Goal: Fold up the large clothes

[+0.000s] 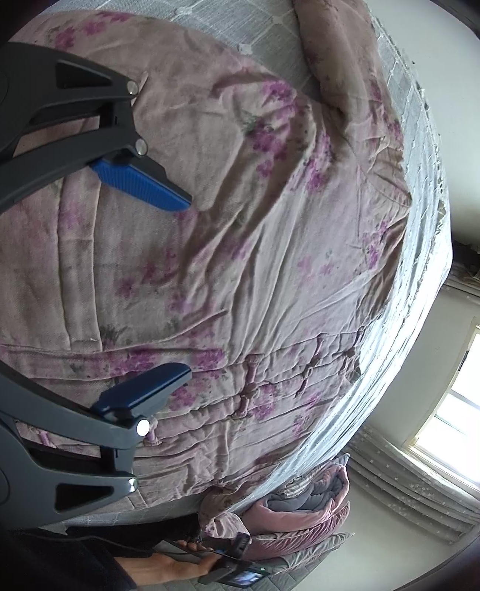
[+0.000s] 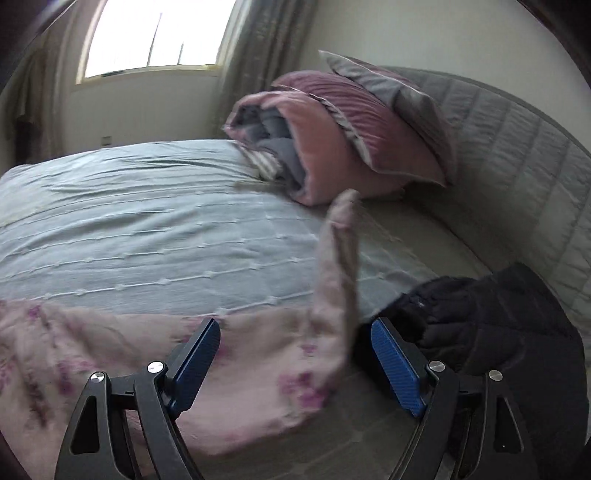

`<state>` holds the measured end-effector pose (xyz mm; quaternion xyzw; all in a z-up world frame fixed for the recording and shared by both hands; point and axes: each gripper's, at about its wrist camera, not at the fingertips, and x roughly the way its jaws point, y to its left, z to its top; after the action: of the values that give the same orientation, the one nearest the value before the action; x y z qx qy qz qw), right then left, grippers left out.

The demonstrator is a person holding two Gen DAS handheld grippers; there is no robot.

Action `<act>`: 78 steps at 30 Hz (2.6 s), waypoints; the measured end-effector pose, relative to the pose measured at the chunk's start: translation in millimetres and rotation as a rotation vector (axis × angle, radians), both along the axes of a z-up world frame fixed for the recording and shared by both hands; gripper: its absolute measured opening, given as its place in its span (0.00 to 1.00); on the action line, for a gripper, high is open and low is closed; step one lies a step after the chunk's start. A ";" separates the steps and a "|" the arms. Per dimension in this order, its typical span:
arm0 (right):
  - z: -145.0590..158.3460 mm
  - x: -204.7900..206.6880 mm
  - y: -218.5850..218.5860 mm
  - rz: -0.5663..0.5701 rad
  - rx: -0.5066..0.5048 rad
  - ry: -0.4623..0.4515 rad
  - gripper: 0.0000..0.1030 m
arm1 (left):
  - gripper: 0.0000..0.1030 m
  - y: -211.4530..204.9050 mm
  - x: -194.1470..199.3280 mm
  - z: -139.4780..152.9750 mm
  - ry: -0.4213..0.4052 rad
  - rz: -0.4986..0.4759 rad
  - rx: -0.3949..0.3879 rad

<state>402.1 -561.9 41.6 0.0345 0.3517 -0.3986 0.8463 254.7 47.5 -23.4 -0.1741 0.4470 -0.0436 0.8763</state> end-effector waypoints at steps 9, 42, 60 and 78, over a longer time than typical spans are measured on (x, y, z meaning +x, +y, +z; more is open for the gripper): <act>-61.8 -21.1 -74.3 -0.080 0.354 -0.015 0.11 | 0.81 -20.6 3.7 -10.3 0.013 -0.020 0.101; -74.0 -9.1 440.0 1.162 -0.158 0.085 0.09 | 0.81 35.3 6.9 3.6 0.000 0.110 -0.027; -60.8 1.9 444.9 1.139 0.178 0.023 0.09 | 0.81 44.3 3.4 8.7 -0.019 0.148 -0.071; -59.3 -20.4 478.4 1.186 0.212 0.122 0.52 | 0.81 71.0 2.2 9.3 0.000 0.211 -0.168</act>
<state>381.7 -83.6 -17.6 -0.1063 0.3966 0.1769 0.8945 256.9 118.4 -14.1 -0.2930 0.4210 0.0115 0.8584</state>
